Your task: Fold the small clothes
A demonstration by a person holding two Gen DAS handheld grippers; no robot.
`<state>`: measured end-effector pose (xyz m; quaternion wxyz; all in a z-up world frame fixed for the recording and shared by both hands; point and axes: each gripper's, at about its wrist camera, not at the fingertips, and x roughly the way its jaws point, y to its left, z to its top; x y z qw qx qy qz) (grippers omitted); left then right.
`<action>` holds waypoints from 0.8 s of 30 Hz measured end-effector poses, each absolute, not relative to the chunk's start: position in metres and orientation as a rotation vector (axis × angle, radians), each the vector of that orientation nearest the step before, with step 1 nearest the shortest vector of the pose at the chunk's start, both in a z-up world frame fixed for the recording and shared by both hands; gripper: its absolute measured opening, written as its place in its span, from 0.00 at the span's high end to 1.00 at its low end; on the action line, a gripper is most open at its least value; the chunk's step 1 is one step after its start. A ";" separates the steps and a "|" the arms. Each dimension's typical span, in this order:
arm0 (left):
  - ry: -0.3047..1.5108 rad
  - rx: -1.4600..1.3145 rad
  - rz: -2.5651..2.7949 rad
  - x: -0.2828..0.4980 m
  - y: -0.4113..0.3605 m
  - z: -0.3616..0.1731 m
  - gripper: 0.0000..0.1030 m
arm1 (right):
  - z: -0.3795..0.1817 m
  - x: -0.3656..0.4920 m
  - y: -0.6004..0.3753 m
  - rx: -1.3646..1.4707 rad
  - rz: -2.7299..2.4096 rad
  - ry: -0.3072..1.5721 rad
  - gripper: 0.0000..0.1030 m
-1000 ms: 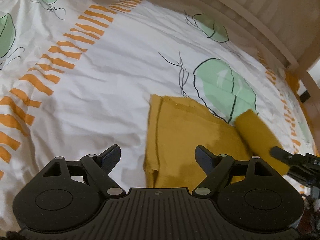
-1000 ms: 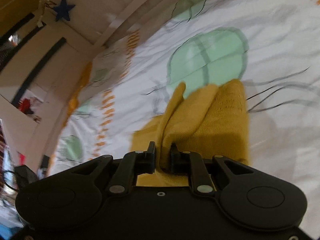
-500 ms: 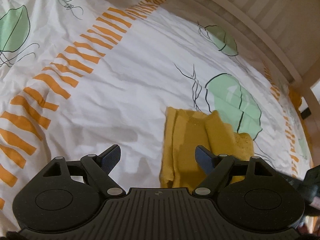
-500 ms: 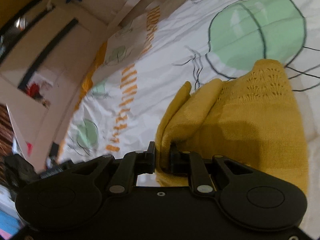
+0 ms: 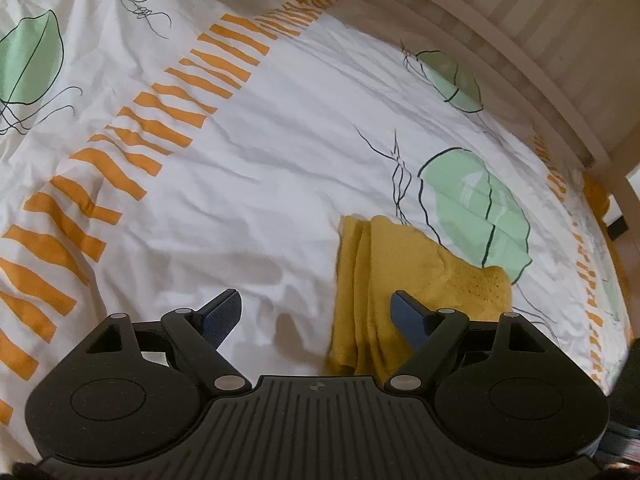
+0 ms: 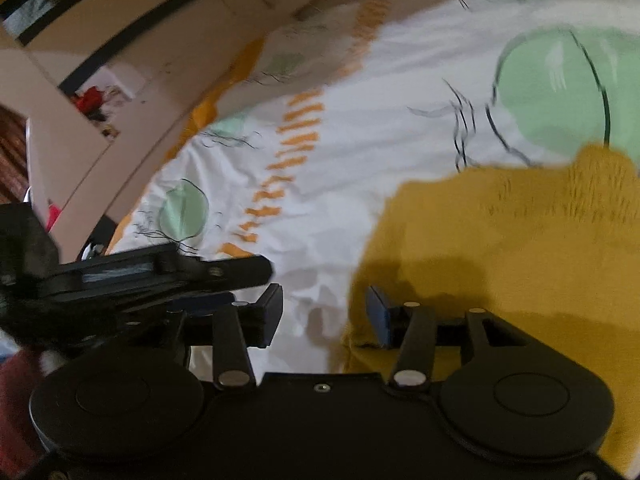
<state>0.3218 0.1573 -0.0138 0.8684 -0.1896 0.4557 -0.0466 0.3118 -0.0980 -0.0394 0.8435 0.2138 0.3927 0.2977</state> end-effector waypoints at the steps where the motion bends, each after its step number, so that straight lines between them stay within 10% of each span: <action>1: 0.954 -0.397 -0.098 0.322 0.157 -0.014 0.22 | -0.034 0.310 -0.101 0.441 0.628 0.812 0.46; 24: 0.976 -0.308 -0.216 0.323 0.118 -0.033 0.22 | -0.088 0.251 -0.085 0.293 0.725 0.907 0.30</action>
